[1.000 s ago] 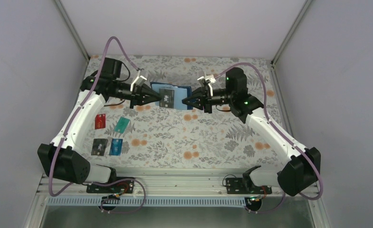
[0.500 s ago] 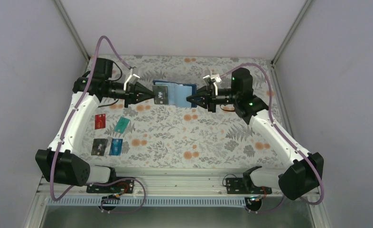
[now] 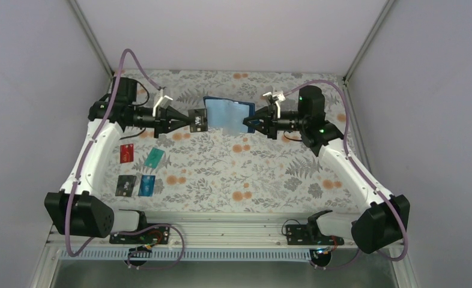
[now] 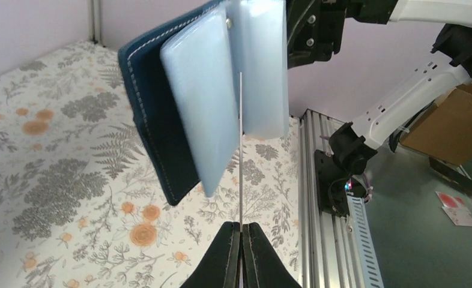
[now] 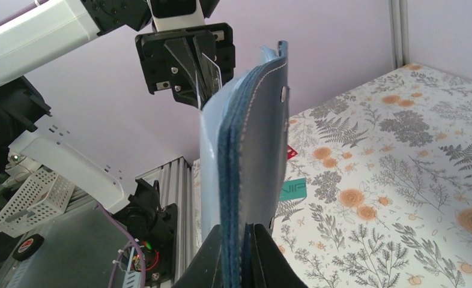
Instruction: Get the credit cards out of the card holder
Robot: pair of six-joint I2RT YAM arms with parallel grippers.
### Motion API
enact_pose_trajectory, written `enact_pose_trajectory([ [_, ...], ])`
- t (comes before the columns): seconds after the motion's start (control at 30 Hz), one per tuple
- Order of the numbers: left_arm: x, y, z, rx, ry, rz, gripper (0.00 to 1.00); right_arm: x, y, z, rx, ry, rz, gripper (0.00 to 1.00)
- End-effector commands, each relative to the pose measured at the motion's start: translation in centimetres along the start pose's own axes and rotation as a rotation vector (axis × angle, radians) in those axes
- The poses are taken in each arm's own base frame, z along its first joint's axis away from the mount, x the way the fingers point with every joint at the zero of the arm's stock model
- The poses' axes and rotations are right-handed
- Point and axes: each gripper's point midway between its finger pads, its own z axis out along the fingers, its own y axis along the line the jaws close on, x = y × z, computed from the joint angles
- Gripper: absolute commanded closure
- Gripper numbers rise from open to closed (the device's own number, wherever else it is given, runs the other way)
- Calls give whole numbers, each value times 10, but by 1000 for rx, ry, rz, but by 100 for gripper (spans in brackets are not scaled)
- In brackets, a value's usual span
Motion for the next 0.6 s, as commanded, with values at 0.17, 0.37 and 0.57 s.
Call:
enact_pose_trajectory([
  [0.17, 70, 83, 3, -305, 129, -282, 98, 2, -8, -6, 51, -3, 30, 96],
  [0.37, 165, 120, 3, -370, 386, -560, 98, 7, -11, -5, 50, 4, 34, 96],
  [0.57, 227, 125, -3, -334, 509, -718, 98, 10, -16, -2, 40, 17, 47, 96],
])
